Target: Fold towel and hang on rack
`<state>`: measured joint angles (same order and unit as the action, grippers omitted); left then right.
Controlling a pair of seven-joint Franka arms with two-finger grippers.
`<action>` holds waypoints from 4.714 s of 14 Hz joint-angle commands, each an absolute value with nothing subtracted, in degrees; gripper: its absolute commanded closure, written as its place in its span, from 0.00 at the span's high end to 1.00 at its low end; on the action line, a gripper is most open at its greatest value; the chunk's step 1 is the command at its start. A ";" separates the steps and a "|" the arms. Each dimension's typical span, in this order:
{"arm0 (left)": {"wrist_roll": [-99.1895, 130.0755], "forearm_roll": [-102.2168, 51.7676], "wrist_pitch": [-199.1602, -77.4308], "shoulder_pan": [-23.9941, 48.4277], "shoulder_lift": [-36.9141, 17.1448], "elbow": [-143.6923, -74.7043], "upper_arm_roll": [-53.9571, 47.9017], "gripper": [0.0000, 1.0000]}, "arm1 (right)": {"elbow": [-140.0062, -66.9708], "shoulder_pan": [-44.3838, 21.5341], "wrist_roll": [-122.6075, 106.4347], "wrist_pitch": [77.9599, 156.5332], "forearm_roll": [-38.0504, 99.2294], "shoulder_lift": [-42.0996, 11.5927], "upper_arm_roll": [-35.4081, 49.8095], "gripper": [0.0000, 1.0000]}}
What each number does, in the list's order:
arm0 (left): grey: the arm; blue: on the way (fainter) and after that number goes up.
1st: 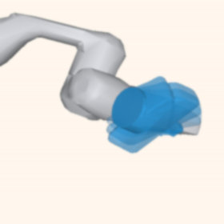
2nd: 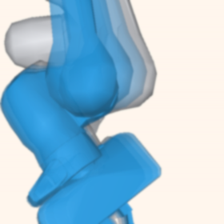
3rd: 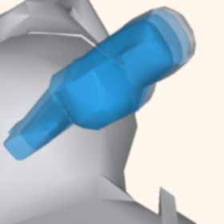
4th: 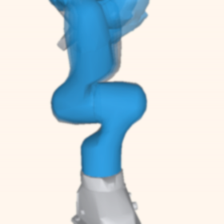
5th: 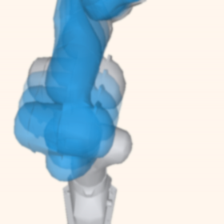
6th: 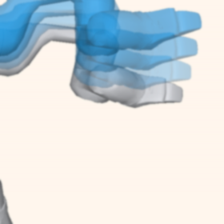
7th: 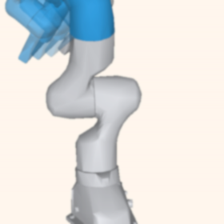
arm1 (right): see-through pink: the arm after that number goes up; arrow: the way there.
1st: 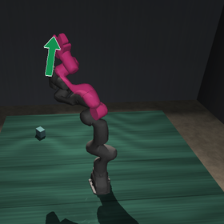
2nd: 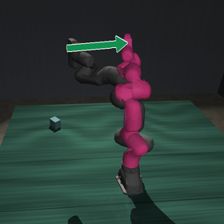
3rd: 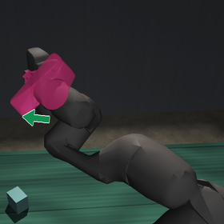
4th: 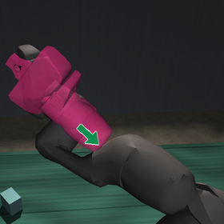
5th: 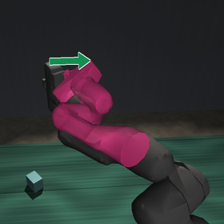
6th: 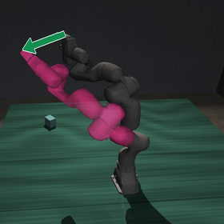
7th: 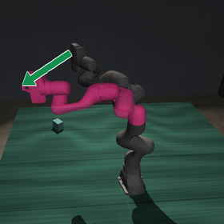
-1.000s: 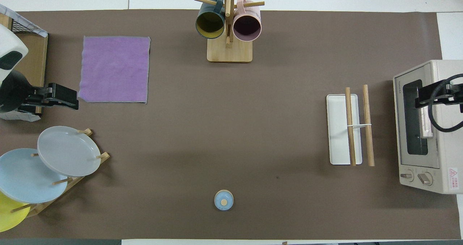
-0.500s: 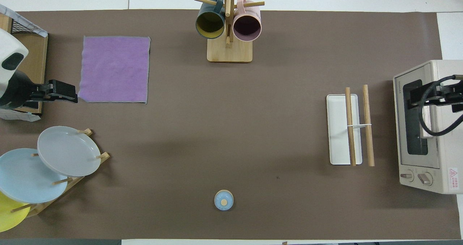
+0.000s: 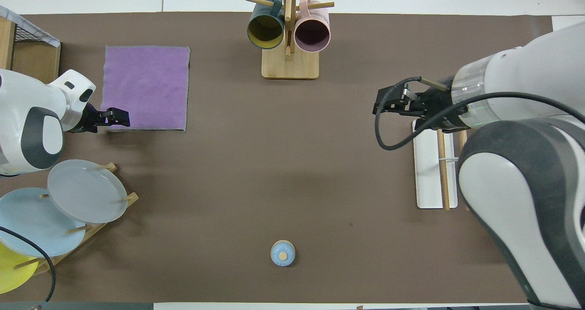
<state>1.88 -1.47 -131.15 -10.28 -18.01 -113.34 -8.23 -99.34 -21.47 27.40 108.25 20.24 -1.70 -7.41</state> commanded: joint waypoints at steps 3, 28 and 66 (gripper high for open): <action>0.09 -2.11 -129.64 -12.66 -19.60 -110.04 -8.44 0.95 | -101.41 -25.74 38.64 118.98 30.23 -4.83 -7.47 1.00; -6.66 -8.44 -124.72 -15.91 -22.94 -105.38 -8.70 0.00 | -111.53 -37.79 55.02 138.51 40.34 -4.04 -7.47 1.00; -17.93 -23.64 -135.88 -3.34 -22.59 -110.83 -10.37 0.61 | -111.62 -39.29 60.12 142.12 42.53 -4.22 -7.47 1.00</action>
<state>-16.98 -22.37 -133.98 -3.91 -21.78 -110.62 -10.60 -109.90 -39.14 59.22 140.63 40.03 -5.58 -7.52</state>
